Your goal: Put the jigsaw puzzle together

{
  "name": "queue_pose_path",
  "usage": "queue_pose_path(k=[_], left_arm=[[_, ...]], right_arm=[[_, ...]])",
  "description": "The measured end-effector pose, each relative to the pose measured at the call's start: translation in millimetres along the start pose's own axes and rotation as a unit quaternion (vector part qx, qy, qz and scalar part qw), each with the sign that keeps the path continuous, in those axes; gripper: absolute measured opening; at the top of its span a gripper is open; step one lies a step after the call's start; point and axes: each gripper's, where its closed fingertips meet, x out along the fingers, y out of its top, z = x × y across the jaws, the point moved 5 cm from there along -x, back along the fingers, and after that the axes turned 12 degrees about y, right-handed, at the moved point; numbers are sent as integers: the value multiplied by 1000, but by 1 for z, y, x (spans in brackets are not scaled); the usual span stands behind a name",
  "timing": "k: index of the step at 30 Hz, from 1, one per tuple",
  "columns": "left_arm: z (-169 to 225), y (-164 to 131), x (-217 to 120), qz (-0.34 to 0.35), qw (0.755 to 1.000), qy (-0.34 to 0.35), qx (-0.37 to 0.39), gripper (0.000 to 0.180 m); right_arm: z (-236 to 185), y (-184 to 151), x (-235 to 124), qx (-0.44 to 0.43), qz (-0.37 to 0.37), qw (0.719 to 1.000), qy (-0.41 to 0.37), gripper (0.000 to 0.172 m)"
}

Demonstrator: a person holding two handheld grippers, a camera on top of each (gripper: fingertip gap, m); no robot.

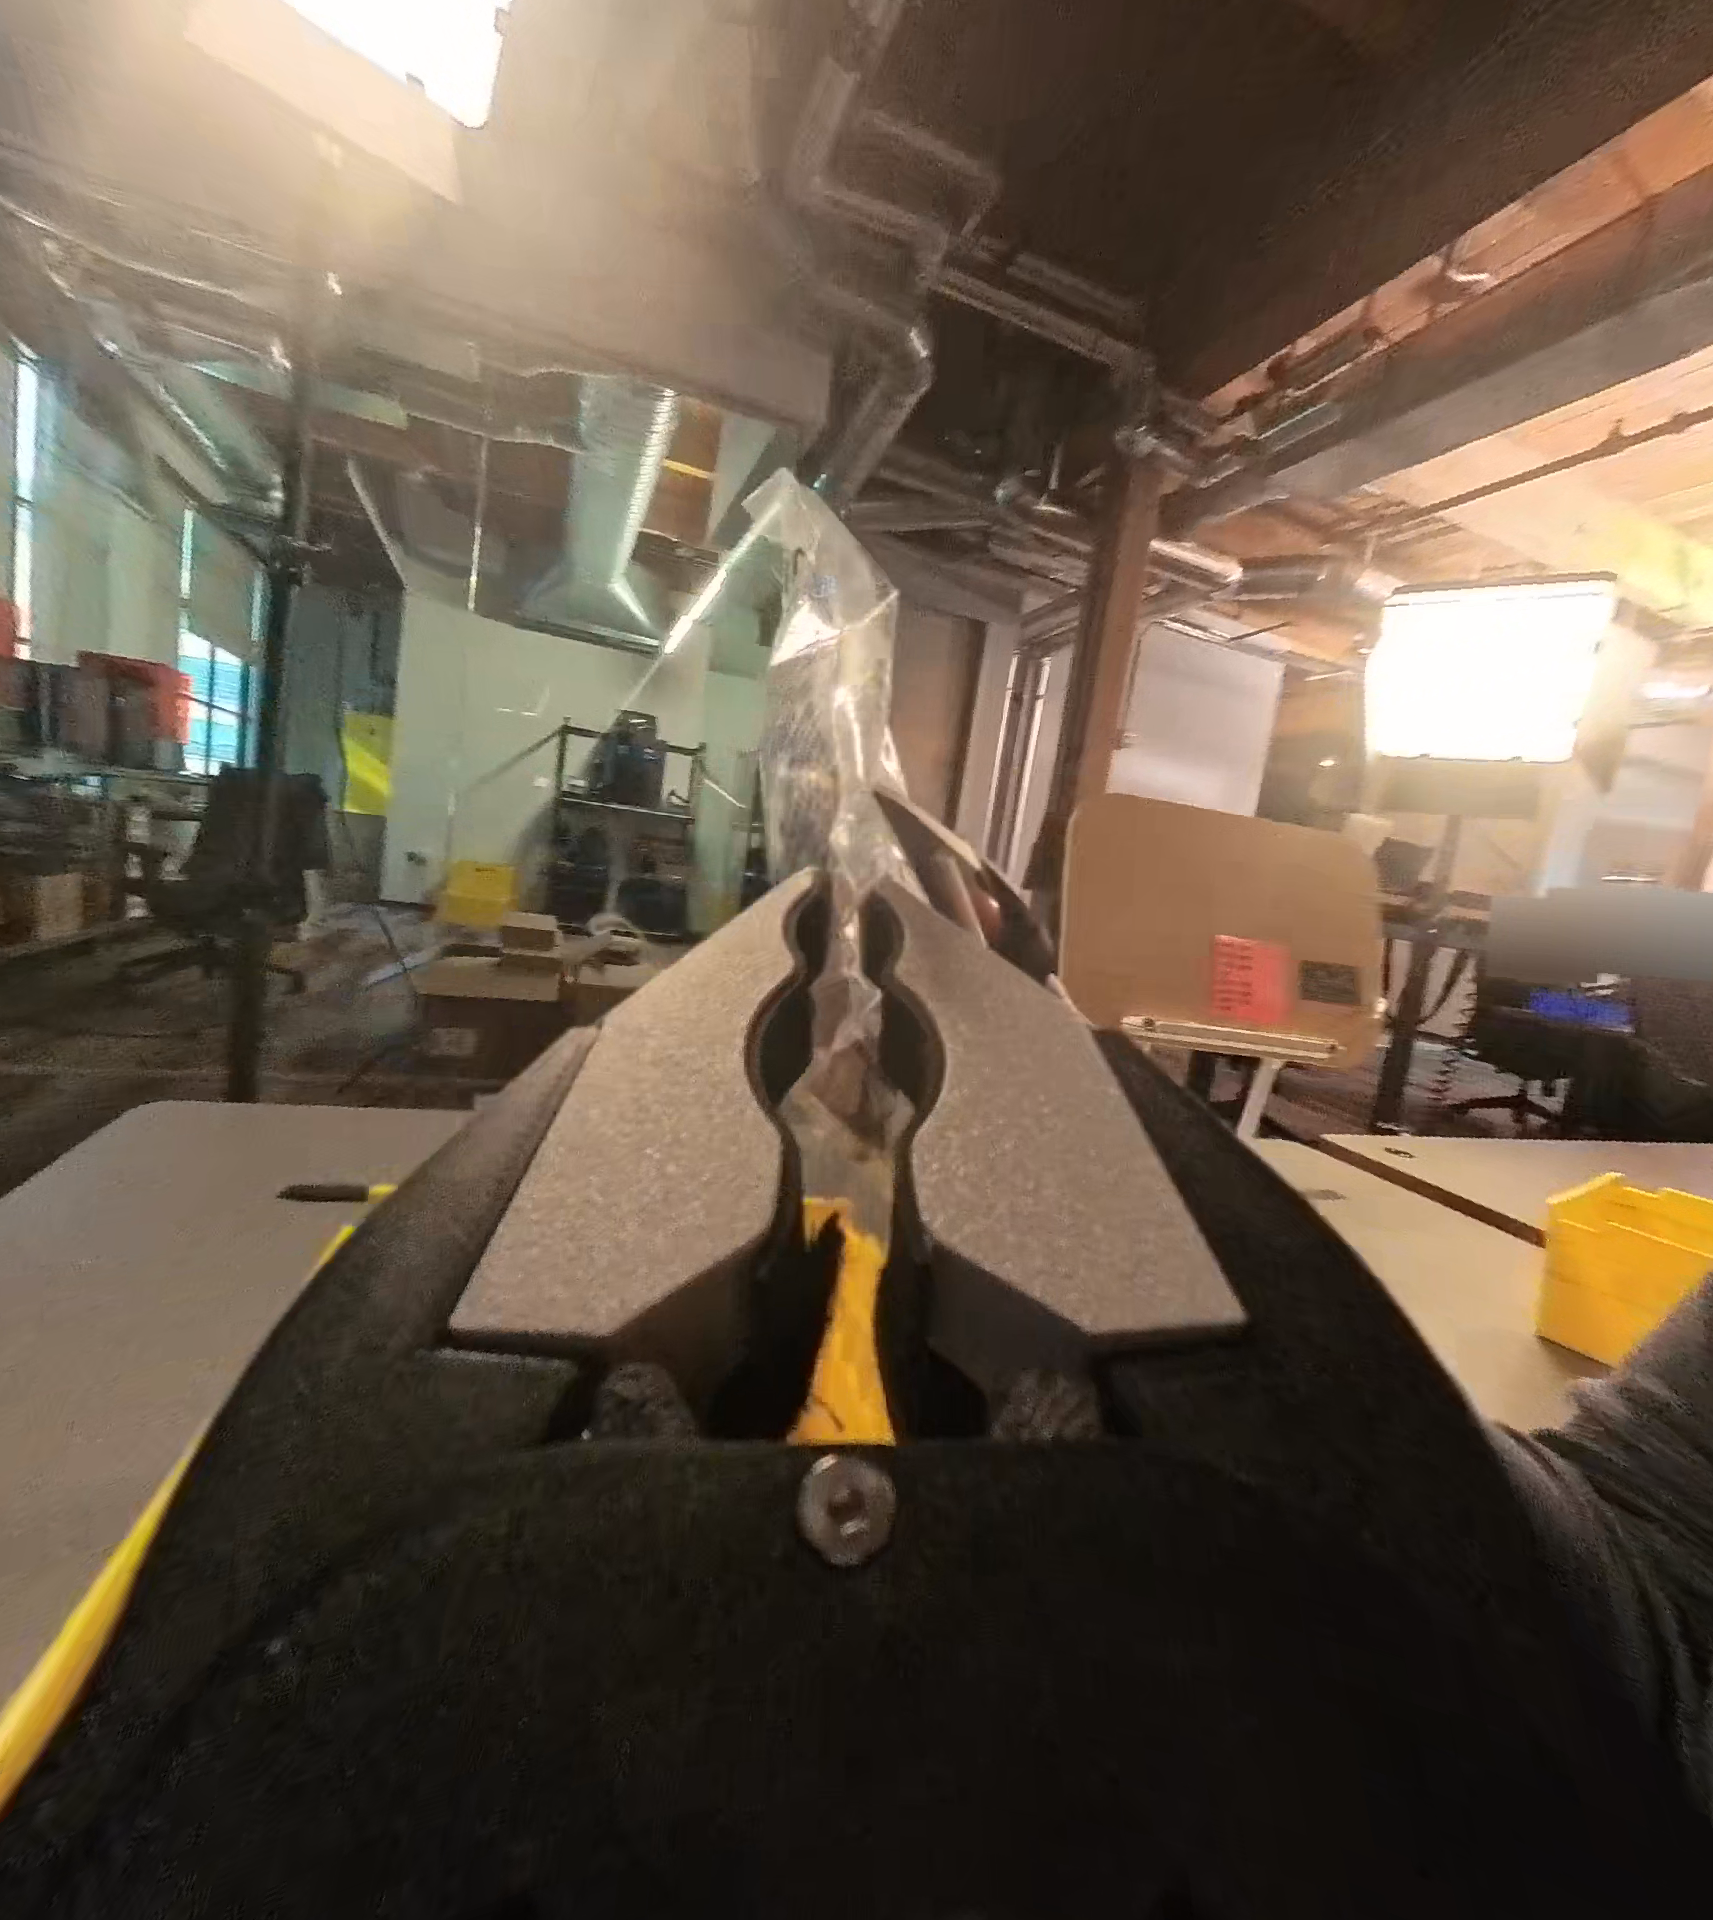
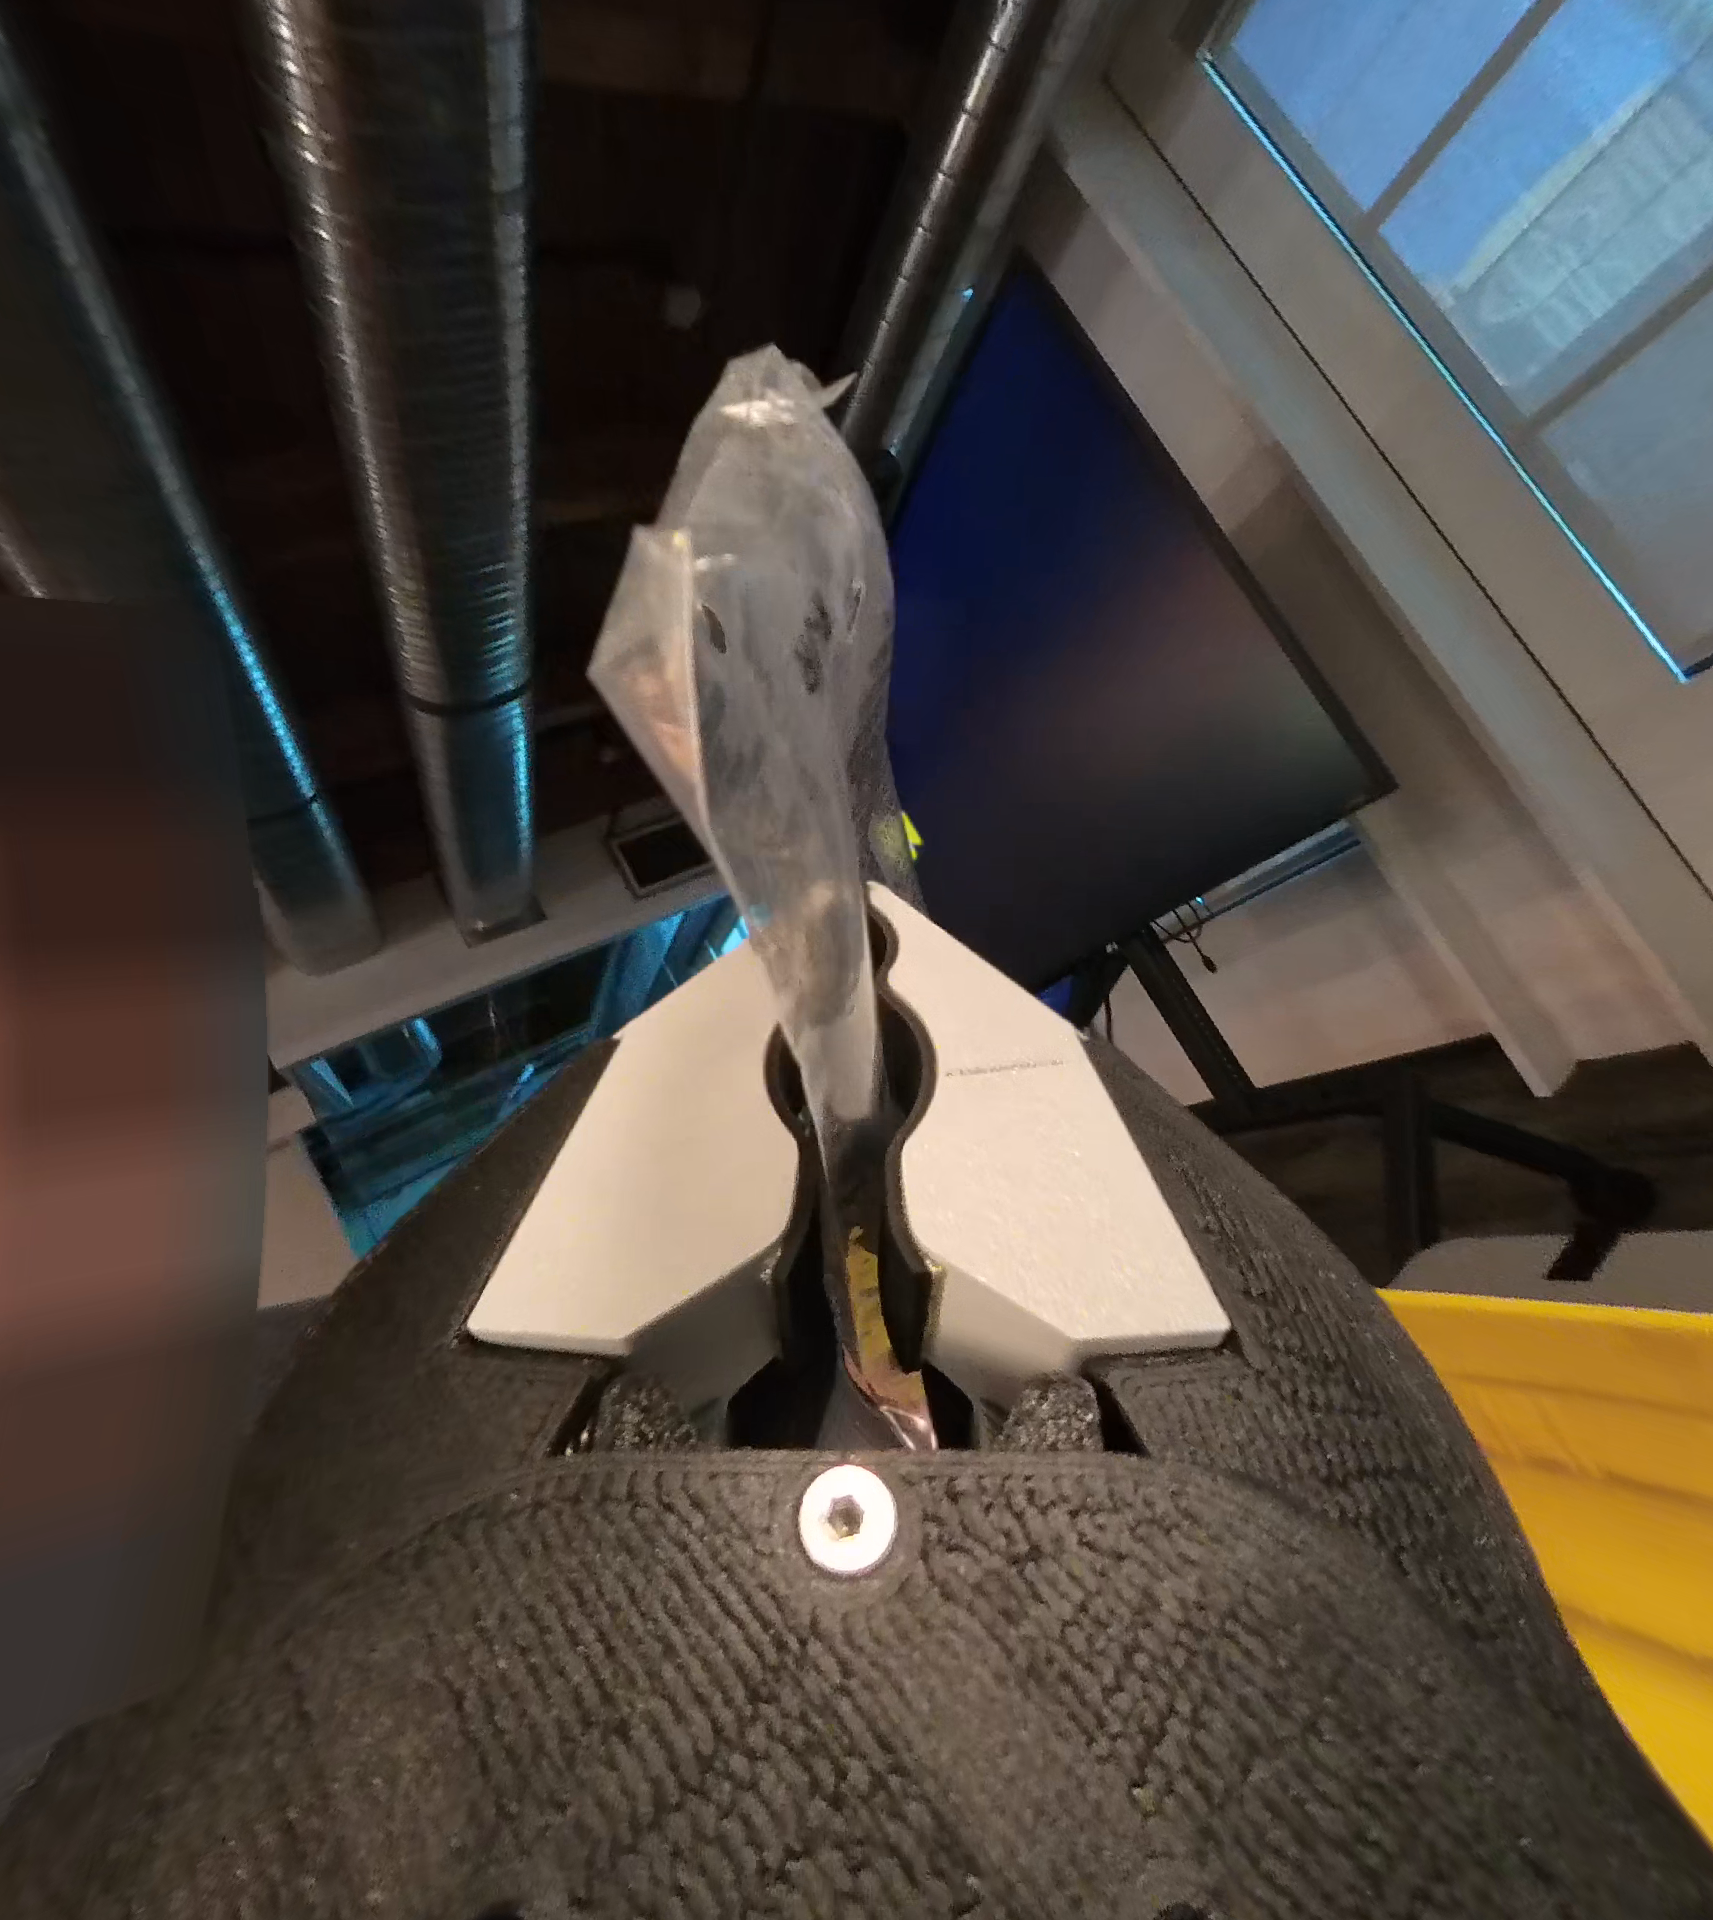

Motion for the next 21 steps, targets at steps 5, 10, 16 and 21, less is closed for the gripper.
queue_pose_path(k=[5,10,16,21], left_arm=[[-4,-6,-5,5,997,-59,-55,0],[-11,-8,-5,30,998,-21,-52,0],[1,15,9,105,994,-8,-21,0],[1,36,18,174,984,15,-36,0]], right_arm=[[0,-2,2,-33,-28,999,-33,0],[1,-3,1,-60,-44,995,-66,1],[22,-12,-9,-22,-63,992,-111,59],[19,-26,-11,25,-119,990,-73,60]])
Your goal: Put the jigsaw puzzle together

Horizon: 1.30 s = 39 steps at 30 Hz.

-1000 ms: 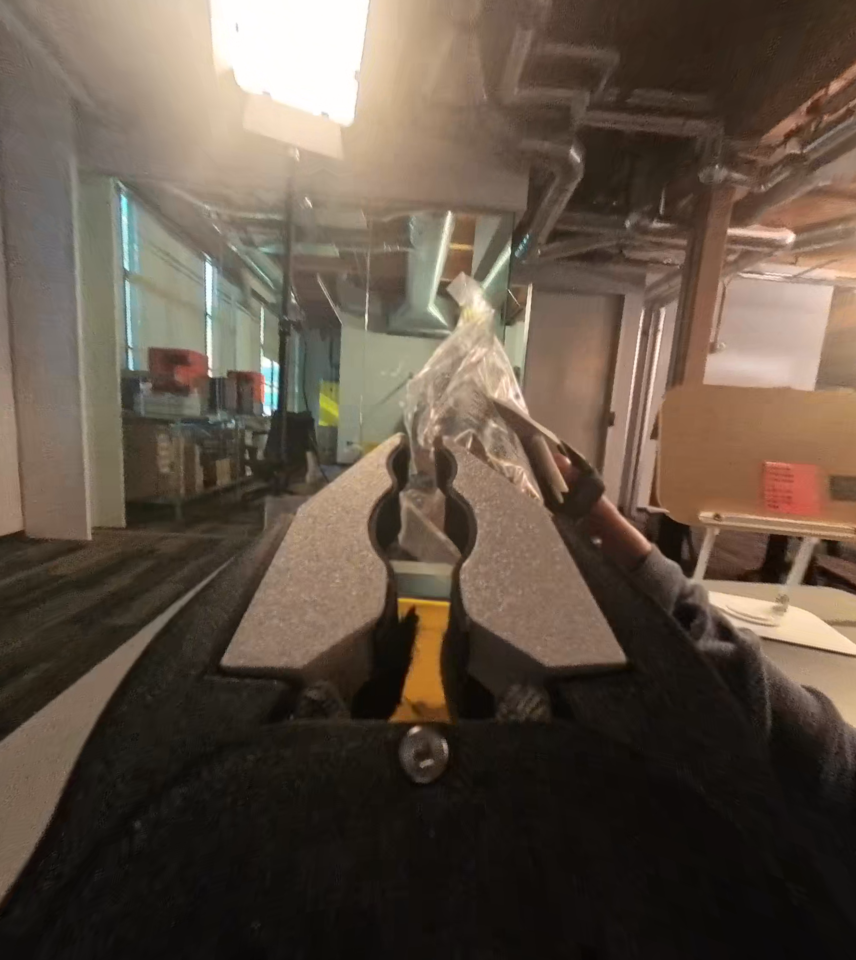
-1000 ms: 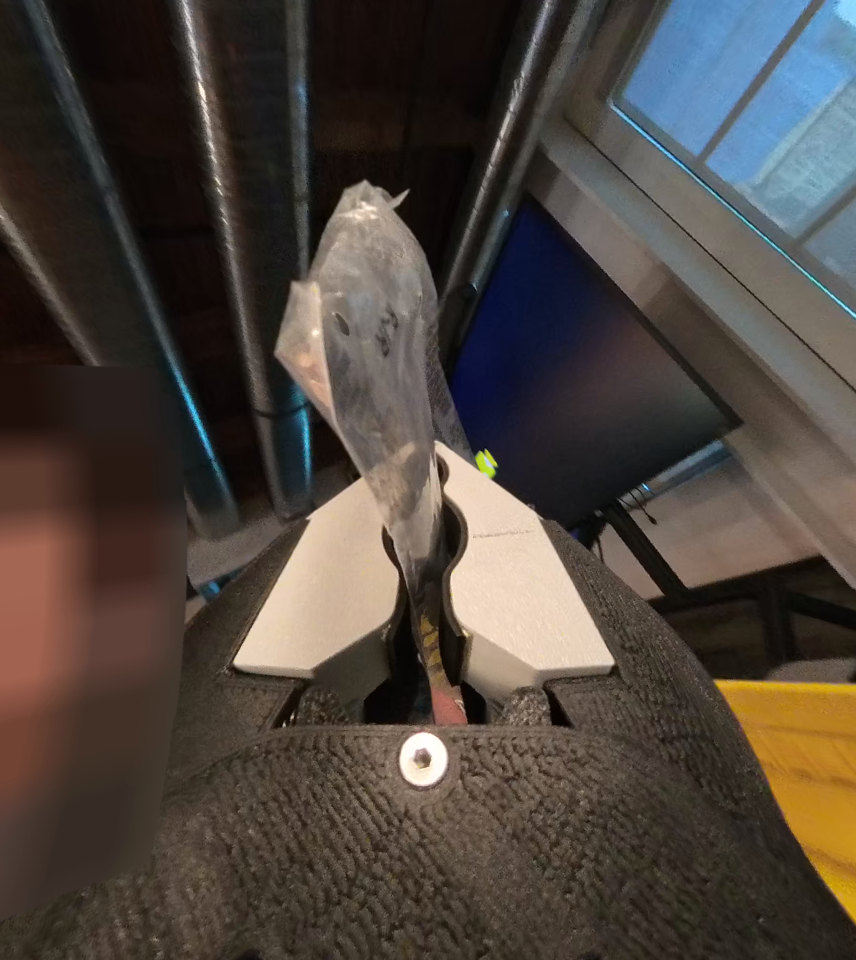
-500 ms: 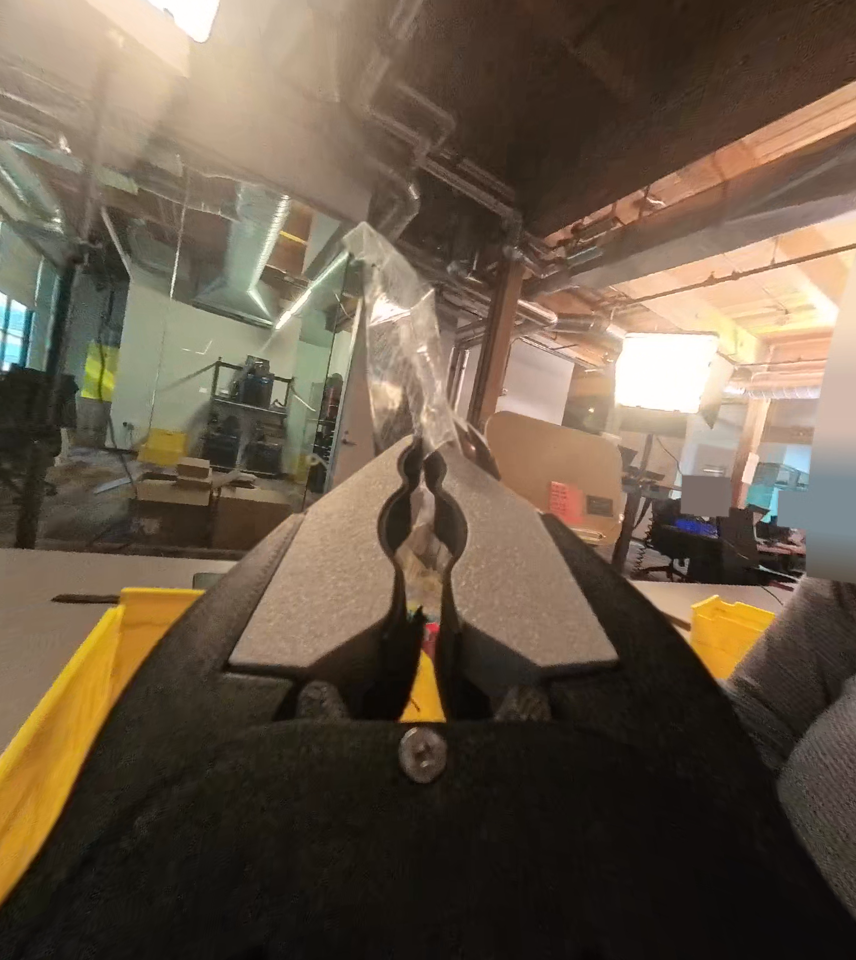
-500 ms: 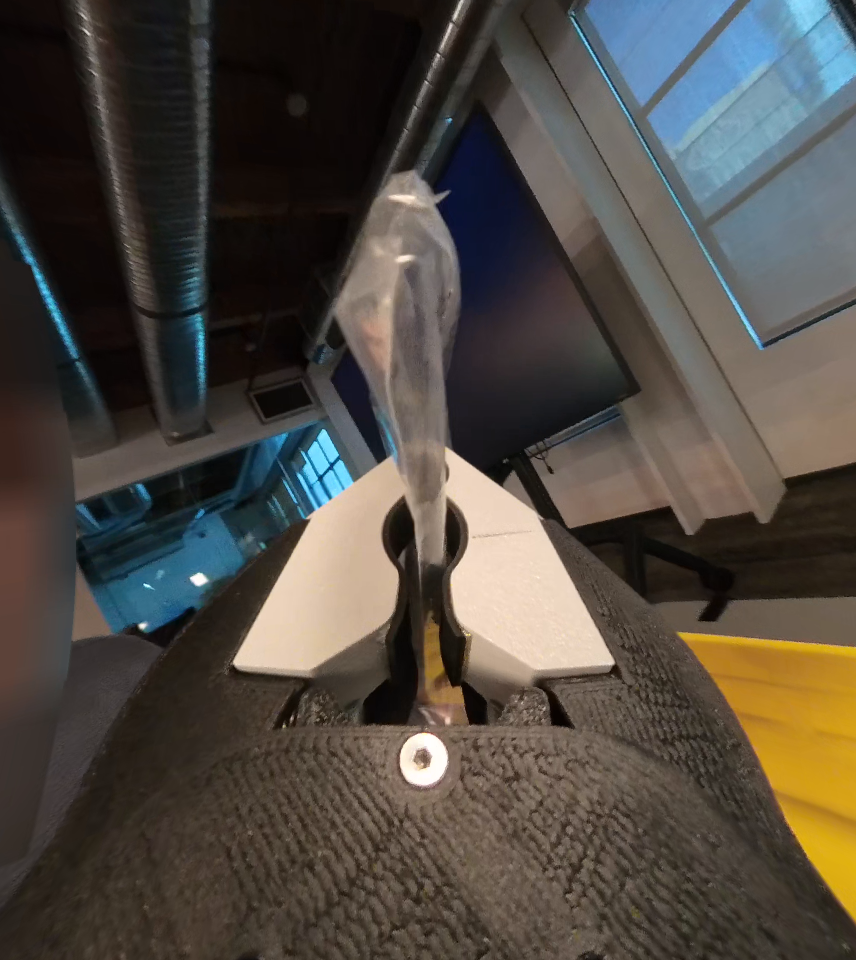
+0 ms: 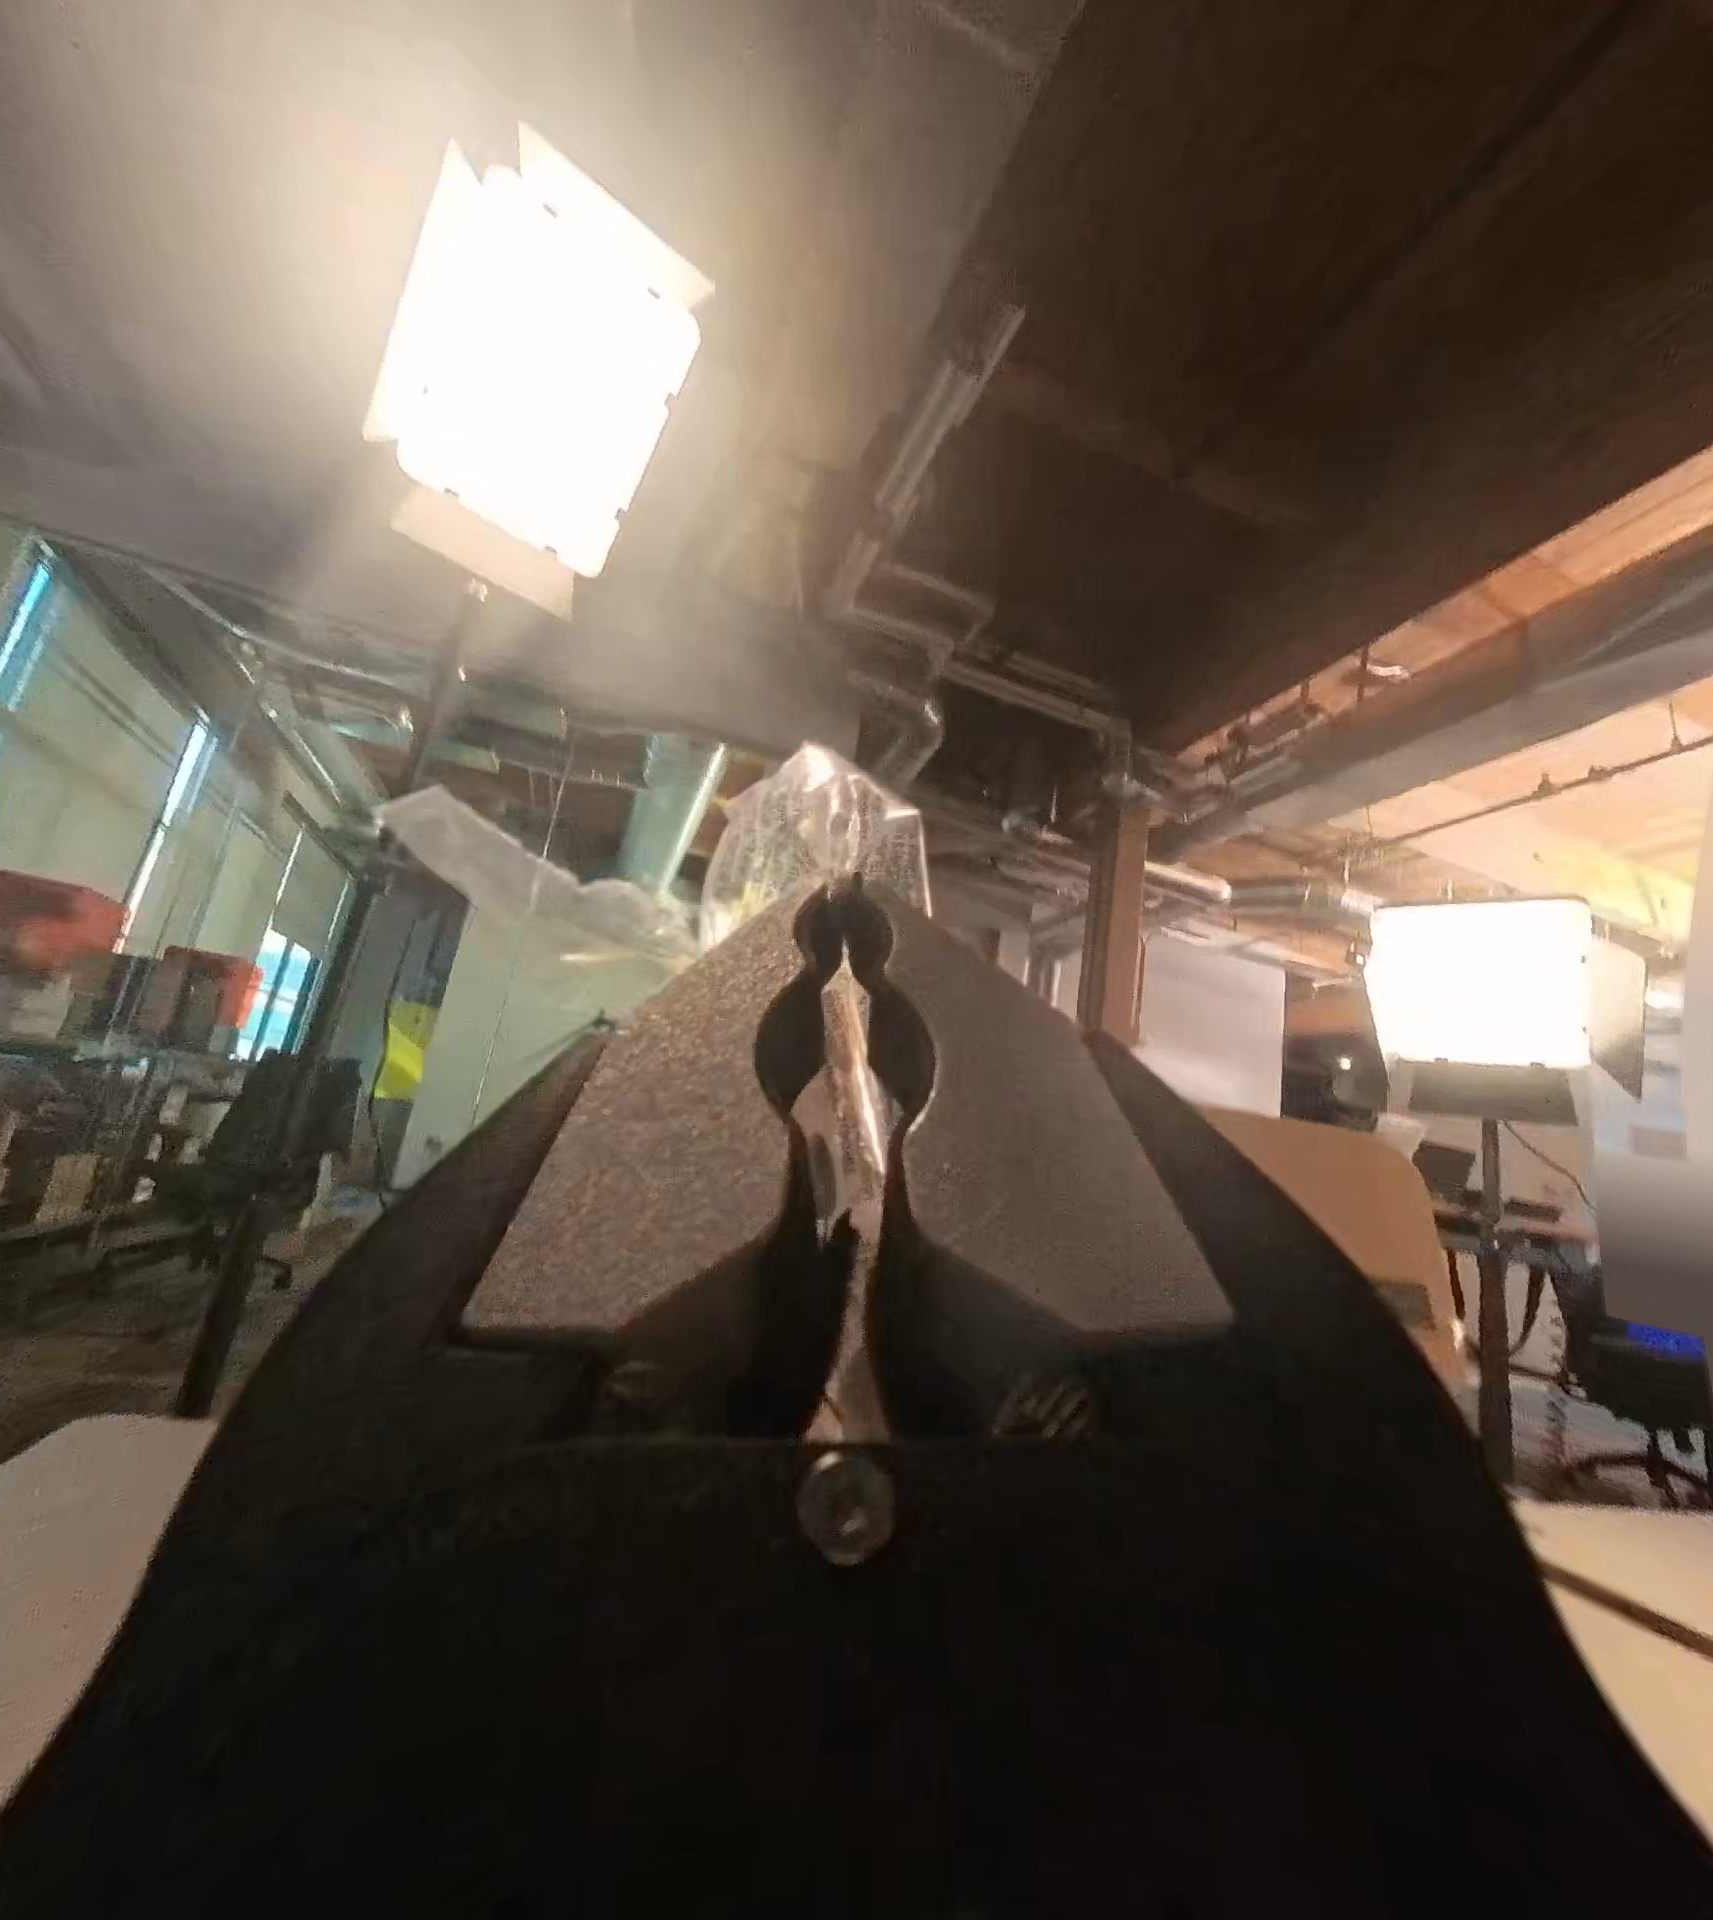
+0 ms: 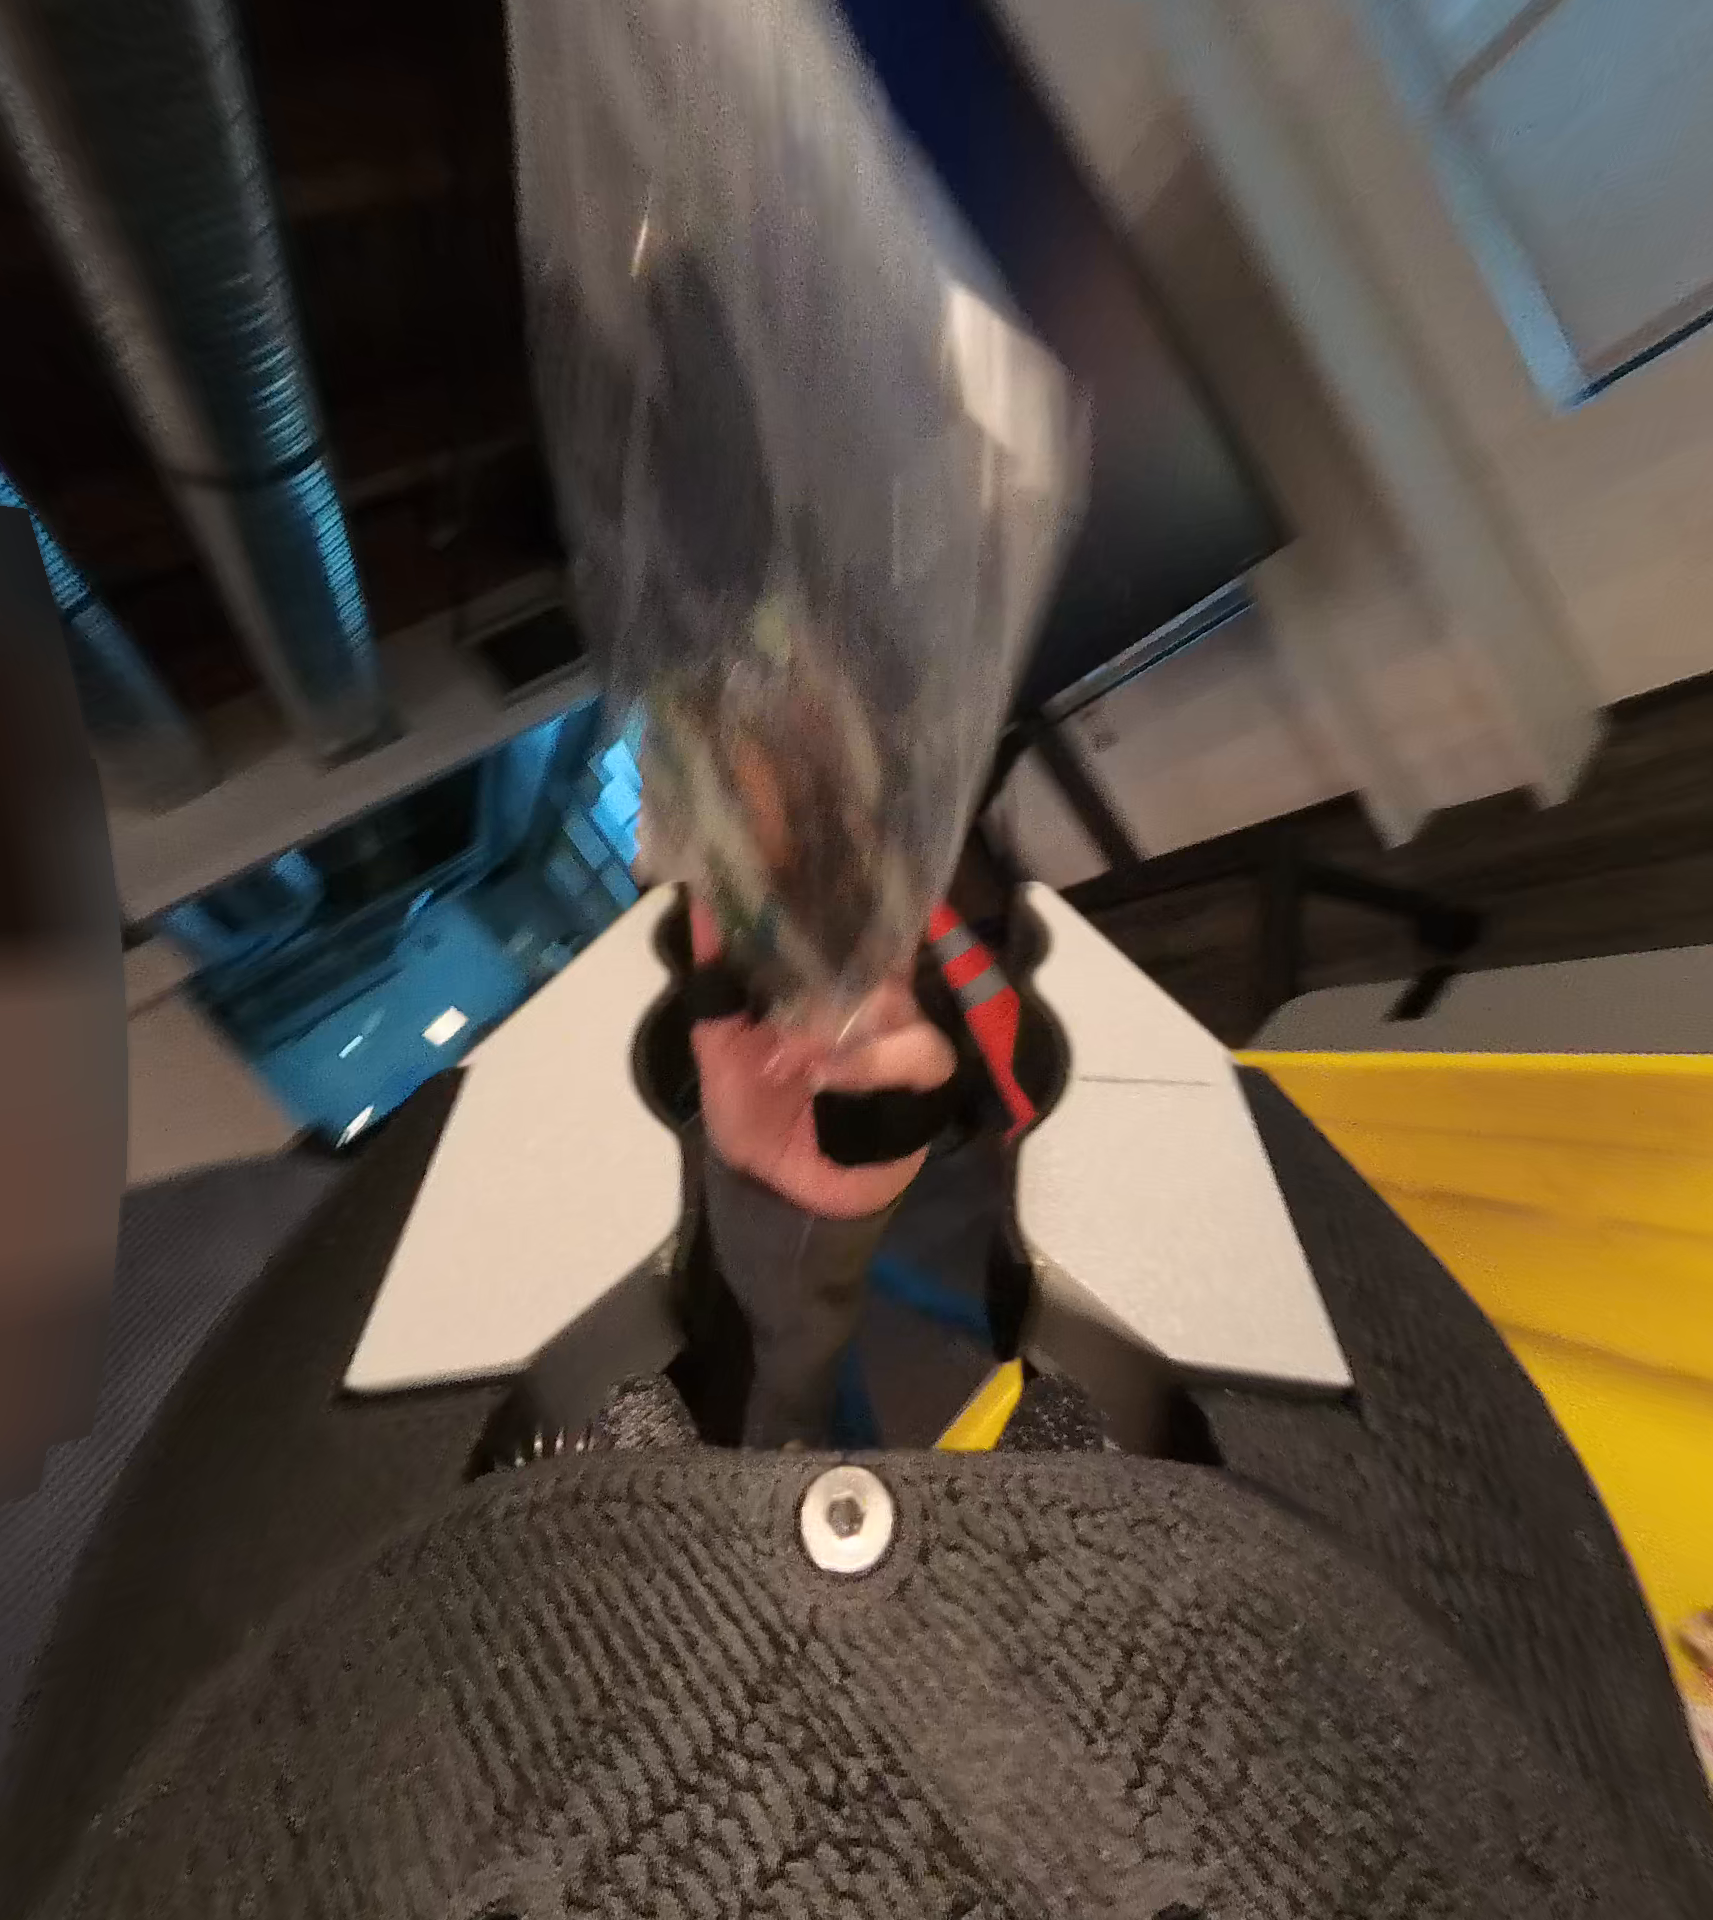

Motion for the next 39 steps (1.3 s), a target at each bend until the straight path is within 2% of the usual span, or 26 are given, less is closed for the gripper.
queue_pose_path(k=[2,5,9,12,14,17,19,21,22,23,25,26,28,30,32,34,36,38,39], left_arm=[[0,5,2,30,999,-1,-18,0],[1,1,2,35,998,-20,-41,0],[-7,-9,-6,24,998,-10,-56,0],[-24,-24,-17,-26,997,19,-75,0],[-46,-53,-27,-135,985,81,-65,0],[-54,-88,-42,-263,953,85,-125,0],[-55,-102,-49,-313,935,94,-139,7],[-60,-112,-58,-360,916,127,-122,34],[-62,-116,-63,-378,909,141,-108,41],[-65,-118,-69,-393,901,160,-87,40],[-76,-118,-82,-413,883,223,-28,32],[-80,-116,-87,-411,878,243,-9,32],[-80,-108,-91,-395,884,251,-6,32],[-81,-102,-93,-379,890,253,-13,34],[-82,-96,-93,-357,901,246,-25,49],[-79,-87,-86,-322,922,214,-40,78],[-73,-74,-76,-284,943,168,-51,101],[-66,-65,-66,-263,955,113,-76,108],[-59,-62,-62,-258,959,67,-101,98]], right_arm=[[-5,0,2,2,-6,1000,26,49],[-5,11,3,-10,38,999,31,34],[-8,26,-1,-66,91,994,10,8],[-26,37,-3,-131,112,985,-15,4],[-33,39,-3,-193,81,975,-75,2],[-31,32,5,-279,-7,943,-183,0],[-29,28,12,-309,-44,923,-225,0],[-24,22,16,-321,-84,908,-257,0],[-18,17,17,-315,-107,905,-265,0],[-10,15,14,-308,-128,894,-298,0],[9,12,3,-322,-188,838,-397,0],[15,6,4,-323,-219,830,-400,1],[13,2,12,-301,-204,864,-348,0],[12,3,13,-279,-184,886,-321,0],[8,-4,19,-277,-212,896,-274,0],[2,-9,20,-257,-206,917,-226,0],[-9,-9,22,-224,-177,947,-147,0],[-17,-11,20,-223,-177,952,-108,0],[-19,-14,18,-224,-192,950,-102,0]])
